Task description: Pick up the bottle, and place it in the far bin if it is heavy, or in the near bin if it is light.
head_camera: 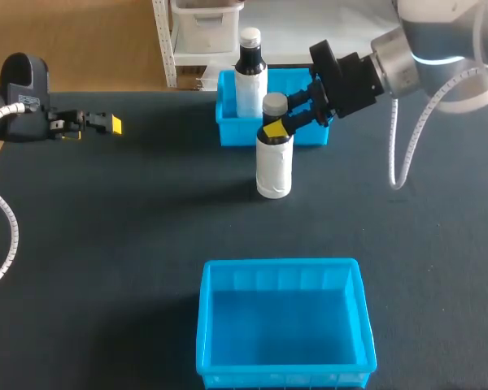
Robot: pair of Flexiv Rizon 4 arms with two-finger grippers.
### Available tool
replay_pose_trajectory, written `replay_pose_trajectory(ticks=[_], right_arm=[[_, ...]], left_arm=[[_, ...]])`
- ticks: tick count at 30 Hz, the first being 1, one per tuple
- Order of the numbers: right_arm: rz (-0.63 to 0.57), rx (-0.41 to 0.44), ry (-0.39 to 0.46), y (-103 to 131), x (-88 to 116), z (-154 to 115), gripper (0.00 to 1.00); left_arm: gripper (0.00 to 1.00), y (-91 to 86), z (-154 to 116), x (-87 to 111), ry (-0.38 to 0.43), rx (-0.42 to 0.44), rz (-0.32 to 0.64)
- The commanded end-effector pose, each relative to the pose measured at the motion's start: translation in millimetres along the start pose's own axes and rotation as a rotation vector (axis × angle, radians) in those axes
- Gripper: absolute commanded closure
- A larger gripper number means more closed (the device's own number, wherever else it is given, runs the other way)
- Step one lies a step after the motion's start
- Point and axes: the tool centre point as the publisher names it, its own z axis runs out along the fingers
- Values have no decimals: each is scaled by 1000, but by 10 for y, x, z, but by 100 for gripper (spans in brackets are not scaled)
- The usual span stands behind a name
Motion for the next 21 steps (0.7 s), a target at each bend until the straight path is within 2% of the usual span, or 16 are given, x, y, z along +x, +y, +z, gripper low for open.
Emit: replay_pose_trajectory(ticks=[1,3,5,6,21], right_arm=[[0,-5,-2,5,-2,6,60],[-1,-6,-3,13,-3,5,71],[-2,-7,-3,20,-3,4,96],[-2,-6,-4,24,-3,4,100],[-18,-1,-20,88,-56,-64,100]], left_arm=[[0,0,0,0,0,0,0],[0,0,0,0,0,0,0],[0,0,0,0,0,0,0],[0,0,0,0,0,0,0],[0,0,0,0,0,0,0]])
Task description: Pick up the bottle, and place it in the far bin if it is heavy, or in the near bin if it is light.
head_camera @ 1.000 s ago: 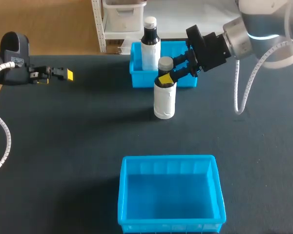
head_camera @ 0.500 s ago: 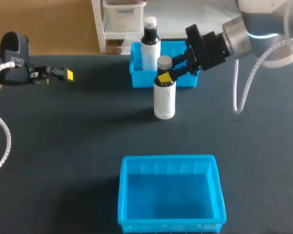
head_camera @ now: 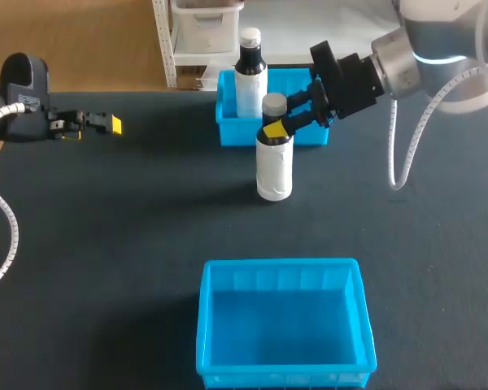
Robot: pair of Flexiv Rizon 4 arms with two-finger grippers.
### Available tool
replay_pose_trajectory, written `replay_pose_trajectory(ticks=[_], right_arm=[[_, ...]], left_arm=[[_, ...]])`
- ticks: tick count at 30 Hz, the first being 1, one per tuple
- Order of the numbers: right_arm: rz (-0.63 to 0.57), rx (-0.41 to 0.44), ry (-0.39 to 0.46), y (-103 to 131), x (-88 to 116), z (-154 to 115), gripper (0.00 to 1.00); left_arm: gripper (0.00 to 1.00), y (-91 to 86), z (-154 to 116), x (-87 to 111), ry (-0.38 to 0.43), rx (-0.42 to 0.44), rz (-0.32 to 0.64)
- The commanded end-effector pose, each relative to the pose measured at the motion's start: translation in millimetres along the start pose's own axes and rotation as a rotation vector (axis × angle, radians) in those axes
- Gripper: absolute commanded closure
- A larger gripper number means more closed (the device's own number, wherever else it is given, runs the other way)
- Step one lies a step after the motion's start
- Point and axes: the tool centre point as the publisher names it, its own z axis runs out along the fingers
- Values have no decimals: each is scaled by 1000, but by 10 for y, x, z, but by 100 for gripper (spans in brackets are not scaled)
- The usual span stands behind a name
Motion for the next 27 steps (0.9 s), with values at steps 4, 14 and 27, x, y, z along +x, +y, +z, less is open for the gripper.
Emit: replay_pose_trajectory(ticks=[4,14,27], right_arm=[[-14,16,-4,69,-92,-122,100],[-39,59,15,98,-287,-360,100],[-30,121,8,109,-514,-750,100]], left_arm=[[0,0,0,0,0,0,0],[0,0,0,0,0,0,0],[0,0,0,0,0,0,0]])
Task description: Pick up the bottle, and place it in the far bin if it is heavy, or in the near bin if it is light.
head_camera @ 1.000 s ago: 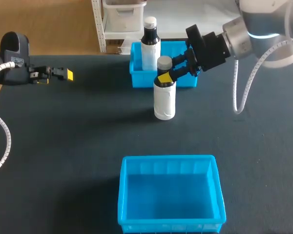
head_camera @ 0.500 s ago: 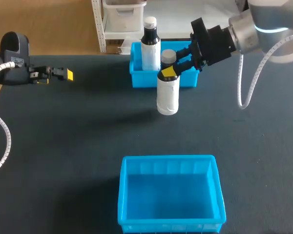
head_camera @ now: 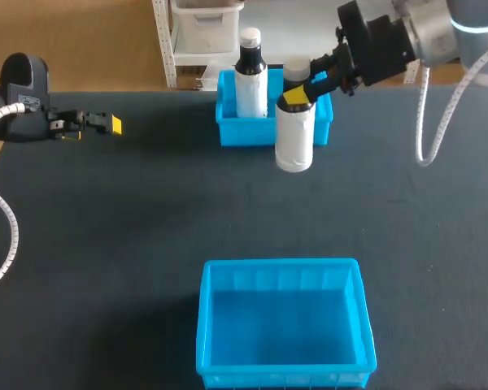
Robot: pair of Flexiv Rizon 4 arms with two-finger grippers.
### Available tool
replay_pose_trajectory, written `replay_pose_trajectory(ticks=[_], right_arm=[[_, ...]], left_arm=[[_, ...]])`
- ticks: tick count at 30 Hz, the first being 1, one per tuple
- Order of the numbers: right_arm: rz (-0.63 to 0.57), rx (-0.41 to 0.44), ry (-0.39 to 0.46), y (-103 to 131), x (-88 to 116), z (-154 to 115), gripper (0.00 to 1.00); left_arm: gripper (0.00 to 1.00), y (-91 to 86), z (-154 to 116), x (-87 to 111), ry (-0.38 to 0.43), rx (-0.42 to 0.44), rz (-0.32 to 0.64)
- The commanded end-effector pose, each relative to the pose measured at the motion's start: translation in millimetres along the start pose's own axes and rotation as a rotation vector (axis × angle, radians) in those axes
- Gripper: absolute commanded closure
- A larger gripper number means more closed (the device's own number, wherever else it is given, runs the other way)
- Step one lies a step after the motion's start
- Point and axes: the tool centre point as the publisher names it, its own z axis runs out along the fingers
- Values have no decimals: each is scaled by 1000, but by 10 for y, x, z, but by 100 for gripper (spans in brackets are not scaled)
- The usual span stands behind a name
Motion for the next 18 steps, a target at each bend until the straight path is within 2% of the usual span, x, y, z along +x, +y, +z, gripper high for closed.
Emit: replay_pose_trajectory(ticks=[1,18], right_arm=[[-4,29,5,68,-78,-173,100],[11,111,40,-219,-56,-961,100]], left_arm=[[0,0,0,0,0,0,0],[0,0,0,0,0,0,0]])
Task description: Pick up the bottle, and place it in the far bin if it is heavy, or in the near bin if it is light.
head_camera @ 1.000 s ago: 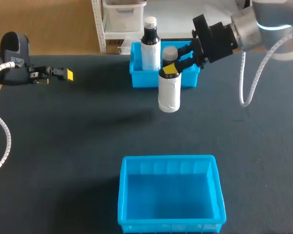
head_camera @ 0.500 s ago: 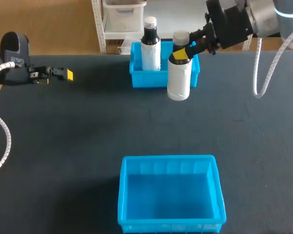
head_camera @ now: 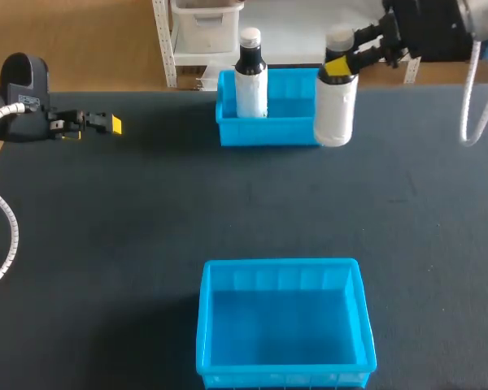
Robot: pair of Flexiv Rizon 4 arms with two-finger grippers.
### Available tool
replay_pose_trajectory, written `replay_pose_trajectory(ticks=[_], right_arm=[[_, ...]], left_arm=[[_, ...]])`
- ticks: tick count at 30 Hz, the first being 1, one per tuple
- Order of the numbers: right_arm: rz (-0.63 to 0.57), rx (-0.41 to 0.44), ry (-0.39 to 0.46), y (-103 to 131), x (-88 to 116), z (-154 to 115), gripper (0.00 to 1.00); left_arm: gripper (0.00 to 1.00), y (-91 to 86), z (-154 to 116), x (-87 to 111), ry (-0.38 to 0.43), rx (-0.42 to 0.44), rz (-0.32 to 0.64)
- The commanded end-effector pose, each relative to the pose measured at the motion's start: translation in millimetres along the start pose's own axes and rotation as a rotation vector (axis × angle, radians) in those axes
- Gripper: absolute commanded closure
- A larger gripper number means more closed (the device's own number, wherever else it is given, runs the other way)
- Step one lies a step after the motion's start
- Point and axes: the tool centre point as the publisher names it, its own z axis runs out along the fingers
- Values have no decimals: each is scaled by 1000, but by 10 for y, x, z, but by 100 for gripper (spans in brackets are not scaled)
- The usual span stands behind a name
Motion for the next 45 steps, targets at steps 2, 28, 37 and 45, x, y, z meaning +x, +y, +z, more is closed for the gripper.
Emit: replay_pose_trajectory(ticks=[2,28,37,45], right_arm=[[8,11,16,-77,9,-250,100],[-16,71,0,-1165,8,-564,100],[-35,41,-15,-1421,-96,-397,100],[-52,-6,-25,-1558,-187,-153,100]], left_arm=[[0,0,0,0,0,0,0],[0,0,0,0,0,0,0],[0,0,0,0,0,0,0],[0,0,0,0,0,0,0]])
